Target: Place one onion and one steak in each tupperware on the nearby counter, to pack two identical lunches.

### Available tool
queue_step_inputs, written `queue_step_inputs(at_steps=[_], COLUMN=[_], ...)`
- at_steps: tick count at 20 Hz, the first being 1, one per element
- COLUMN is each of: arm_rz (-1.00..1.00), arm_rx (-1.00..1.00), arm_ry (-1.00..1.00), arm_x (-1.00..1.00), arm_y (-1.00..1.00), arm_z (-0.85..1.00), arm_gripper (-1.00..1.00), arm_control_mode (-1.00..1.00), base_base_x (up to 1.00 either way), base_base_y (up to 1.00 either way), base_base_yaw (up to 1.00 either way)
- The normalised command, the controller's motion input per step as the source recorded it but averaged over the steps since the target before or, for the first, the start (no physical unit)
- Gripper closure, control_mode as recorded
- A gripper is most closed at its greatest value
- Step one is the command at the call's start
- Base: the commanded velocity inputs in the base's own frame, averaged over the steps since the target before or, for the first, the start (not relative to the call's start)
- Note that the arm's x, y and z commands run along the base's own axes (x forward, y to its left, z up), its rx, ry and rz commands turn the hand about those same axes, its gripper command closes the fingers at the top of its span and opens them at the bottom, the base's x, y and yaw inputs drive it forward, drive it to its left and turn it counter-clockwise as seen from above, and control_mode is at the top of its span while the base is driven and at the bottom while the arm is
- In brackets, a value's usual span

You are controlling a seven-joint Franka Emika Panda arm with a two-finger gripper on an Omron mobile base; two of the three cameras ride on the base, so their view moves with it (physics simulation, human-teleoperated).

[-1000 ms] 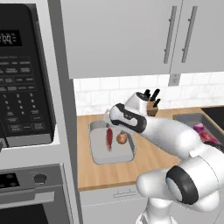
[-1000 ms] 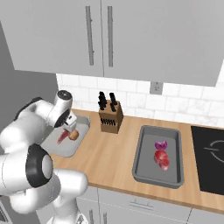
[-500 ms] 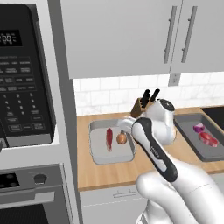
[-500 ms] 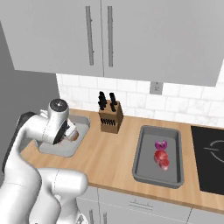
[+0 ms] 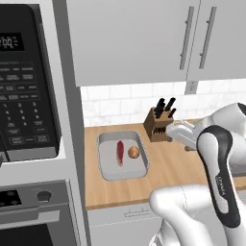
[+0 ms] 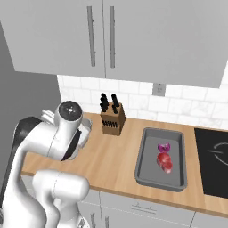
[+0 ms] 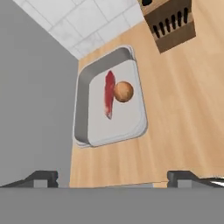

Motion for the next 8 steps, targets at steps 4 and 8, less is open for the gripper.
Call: queue_step_inputs(at_steps=[4, 8], arm_rz=[0.00, -0.03], arm_rx=[0.01, 0.00], arm_ry=[-0.10, -0.03], arm_x=[-0.95, -1.00], arm_y=[-0.30, -0.49], arm_z=[0.44, -0.02], arm_gripper=[-1.00, -1.00], arm_control_mode=[-1.00, -1.00], base_base_x=[0.00, 0.00], base_base_y=[0.00, 0.00], base_base_yaw=[0.00, 0.00])
